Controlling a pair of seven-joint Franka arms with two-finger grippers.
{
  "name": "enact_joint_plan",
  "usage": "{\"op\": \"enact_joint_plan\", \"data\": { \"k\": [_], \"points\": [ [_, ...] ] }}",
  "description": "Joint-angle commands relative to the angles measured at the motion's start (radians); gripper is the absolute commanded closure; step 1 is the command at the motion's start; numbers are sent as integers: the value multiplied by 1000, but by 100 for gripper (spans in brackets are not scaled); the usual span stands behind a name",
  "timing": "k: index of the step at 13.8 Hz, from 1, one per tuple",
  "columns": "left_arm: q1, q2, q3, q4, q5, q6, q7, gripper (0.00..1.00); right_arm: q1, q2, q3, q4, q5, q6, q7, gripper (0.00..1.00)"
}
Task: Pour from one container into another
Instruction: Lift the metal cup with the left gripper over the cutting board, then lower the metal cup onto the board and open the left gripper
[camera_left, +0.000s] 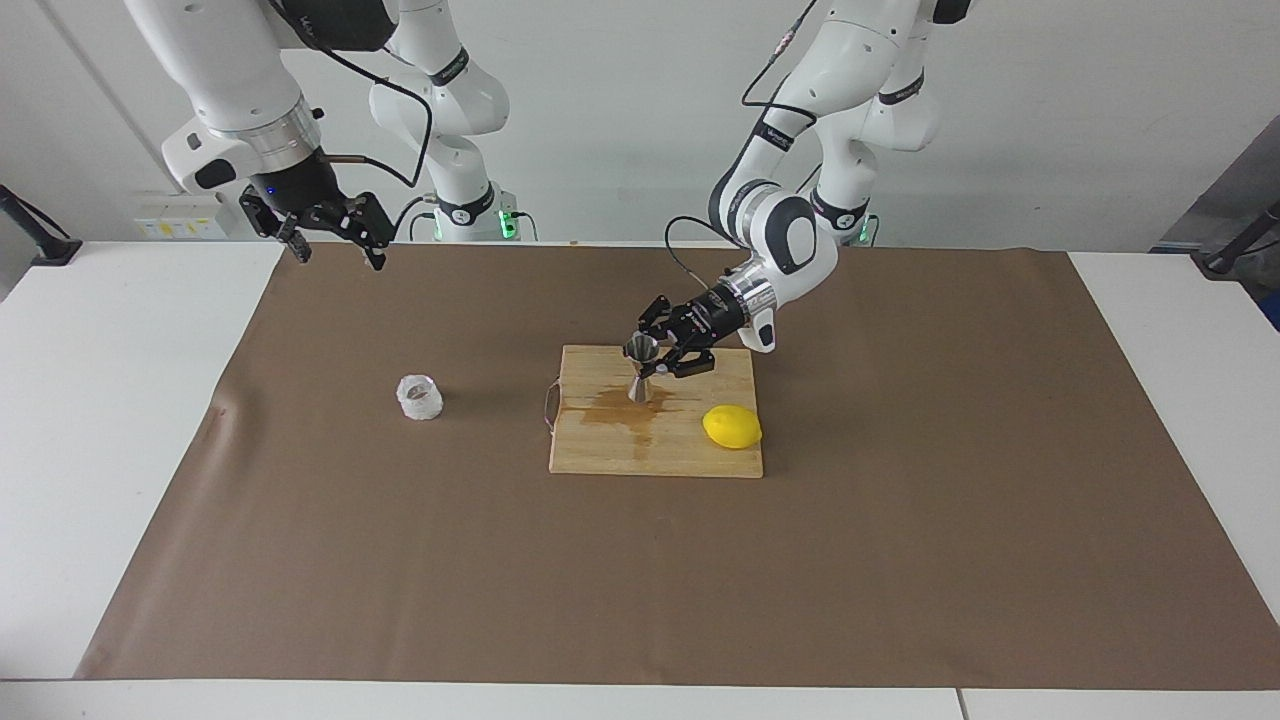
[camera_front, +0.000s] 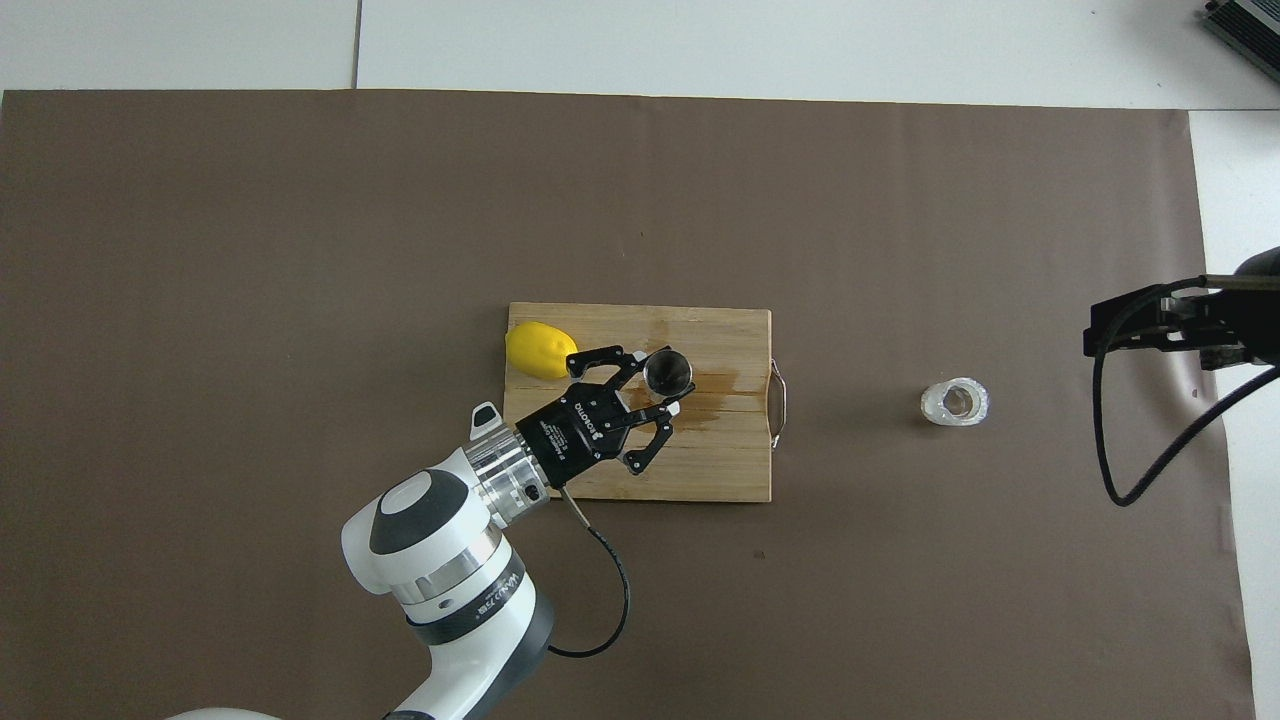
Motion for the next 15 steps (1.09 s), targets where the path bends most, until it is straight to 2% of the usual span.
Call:
{"op": "enact_joint_plan", "data": {
  "k": [1,15],
  "points": [
    [-16,18,-8,3,-71,7,51,100,-11,-1,6,-1,1,2,-12,0],
    [-26,75,-16,4,-95,-6,89,100,-11,-1,6,-1,1,2,-12,0]
  ]
}}
